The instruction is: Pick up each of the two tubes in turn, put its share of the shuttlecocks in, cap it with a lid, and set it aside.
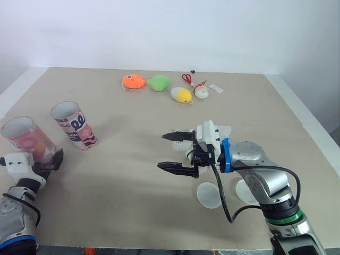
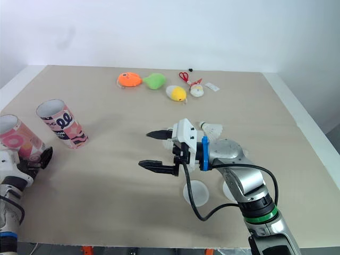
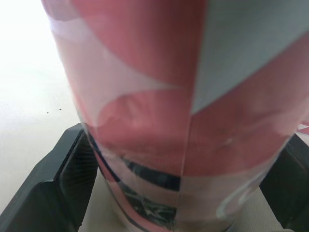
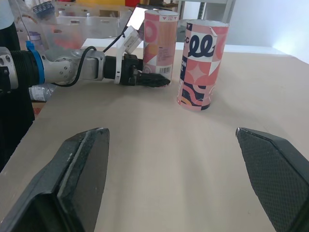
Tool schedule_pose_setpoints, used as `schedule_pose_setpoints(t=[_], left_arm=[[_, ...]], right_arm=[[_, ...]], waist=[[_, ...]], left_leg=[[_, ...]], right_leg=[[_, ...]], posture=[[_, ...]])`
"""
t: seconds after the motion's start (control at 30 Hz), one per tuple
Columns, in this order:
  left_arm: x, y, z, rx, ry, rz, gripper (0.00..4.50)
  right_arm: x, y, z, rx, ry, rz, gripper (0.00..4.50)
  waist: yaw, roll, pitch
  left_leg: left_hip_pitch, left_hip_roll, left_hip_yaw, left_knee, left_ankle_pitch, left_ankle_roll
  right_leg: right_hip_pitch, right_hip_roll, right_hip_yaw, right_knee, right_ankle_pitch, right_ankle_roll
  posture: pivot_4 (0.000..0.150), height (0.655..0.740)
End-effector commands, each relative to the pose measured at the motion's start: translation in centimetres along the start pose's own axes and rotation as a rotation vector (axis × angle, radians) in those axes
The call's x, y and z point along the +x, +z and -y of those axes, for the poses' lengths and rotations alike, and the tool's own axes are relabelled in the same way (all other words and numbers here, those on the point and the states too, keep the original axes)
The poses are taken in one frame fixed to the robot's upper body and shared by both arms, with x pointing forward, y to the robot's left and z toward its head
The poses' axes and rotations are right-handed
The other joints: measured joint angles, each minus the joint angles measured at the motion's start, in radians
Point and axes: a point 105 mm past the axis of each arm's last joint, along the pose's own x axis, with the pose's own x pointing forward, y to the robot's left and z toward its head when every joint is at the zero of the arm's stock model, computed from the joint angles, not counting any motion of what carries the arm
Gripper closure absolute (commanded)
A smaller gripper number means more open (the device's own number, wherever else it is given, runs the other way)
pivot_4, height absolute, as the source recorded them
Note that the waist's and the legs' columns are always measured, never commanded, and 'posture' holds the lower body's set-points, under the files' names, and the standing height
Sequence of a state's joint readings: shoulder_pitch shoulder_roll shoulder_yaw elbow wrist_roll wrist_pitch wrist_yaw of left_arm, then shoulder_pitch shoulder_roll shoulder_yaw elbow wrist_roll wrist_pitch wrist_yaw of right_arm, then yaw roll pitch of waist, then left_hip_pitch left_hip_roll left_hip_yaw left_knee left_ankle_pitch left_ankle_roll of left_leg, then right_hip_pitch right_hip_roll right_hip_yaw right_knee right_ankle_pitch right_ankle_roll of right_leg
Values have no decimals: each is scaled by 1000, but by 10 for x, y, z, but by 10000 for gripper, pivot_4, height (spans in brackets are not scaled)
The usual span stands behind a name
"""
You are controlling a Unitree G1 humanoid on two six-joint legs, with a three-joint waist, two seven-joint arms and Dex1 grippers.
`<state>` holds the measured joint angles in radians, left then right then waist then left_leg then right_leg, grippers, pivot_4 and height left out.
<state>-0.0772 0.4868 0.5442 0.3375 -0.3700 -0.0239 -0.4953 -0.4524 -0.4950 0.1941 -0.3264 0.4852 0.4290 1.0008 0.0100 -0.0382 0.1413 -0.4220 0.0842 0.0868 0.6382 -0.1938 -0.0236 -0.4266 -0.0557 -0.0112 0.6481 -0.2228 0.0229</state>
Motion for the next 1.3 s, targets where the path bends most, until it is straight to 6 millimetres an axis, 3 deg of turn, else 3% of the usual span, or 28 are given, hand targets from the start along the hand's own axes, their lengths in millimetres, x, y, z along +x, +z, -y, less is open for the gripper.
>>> schedule_pose_setpoints(t=[0.03, 0.07, 0.3, 0.47, 0.6, 0.73, 1.0, 1.3], left_arm=[[1, -3, 2, 7, -16, -20, 12779], [1, -3, 3, 3, -24, -20, 15325], [-13, 7, 1, 69, -46, -16, 15325], [-39, 47, 27, 226, -331, -24, 15325], [-77, 47, 56, 446, -753, -266, 15325], [-97, 49, 60, 618, -1025, -484, 15325], [-78, 52, 56, 948, -1230, -766, 15325], [-45, 55, 81, 1024, -1307, -753, 15325]], right_arm=[[1, 9, 0, -39, 4, 28, 0], [1, 9, 0, -38, 2, 28, 0], [-5, 9, -3, -38, -51, 44, 0], [-24, 8, -19, -21, -129, 34, 0], [-37, -1, -32, 25, -213, -63, 0], [-44, -10, -36, 76, -314, -86, 0], [-66, -33, -53, 195, -439, -187, 0], [-77, -47, -68, 244, -532, -223, 0]], waist=[[0, 0, 0], [0, 0, 0], [-2, 0, 0], [-2, -2, 0], [-1, -5, 1], [-2, -2, 2], [2, 3, 5], [0, 4, 6]], left_leg=[[0, 0, 0, 0, 0, 0], [0, 0, 0, 0, 0, 0], [0, 0, 1, -1, -1, -2], [-3, 0, 1, -2, -6, -5], [-8, 1, 0, -3, -9, -8], [-7, 1, 1, -4, -9, -8], [-6, 1, 1, -4, -9, -8], [-8, 0, -1, -3, -11, -8]], right_leg=[[0, 0, 0, 0, 0, 0], [0, 0, 0, 0, 0, 0], [0, -1, 1, -1, -1, -1], [-4, -1, 0, -1, -6, -5], [-10, 0, 0, 0, -10, -7], [-12, 0, 0, 0, -11, -8], [-14, 1, 0, 0, -15, -1], [-10, 6, 7, 2, -18, 4]], posture=[[1500, 7400], [1500, 7400], [1500, 7400], [1500, 7400], [1500, 7400], [1500, 7400], [1500, 7400], [1500, 7400]])
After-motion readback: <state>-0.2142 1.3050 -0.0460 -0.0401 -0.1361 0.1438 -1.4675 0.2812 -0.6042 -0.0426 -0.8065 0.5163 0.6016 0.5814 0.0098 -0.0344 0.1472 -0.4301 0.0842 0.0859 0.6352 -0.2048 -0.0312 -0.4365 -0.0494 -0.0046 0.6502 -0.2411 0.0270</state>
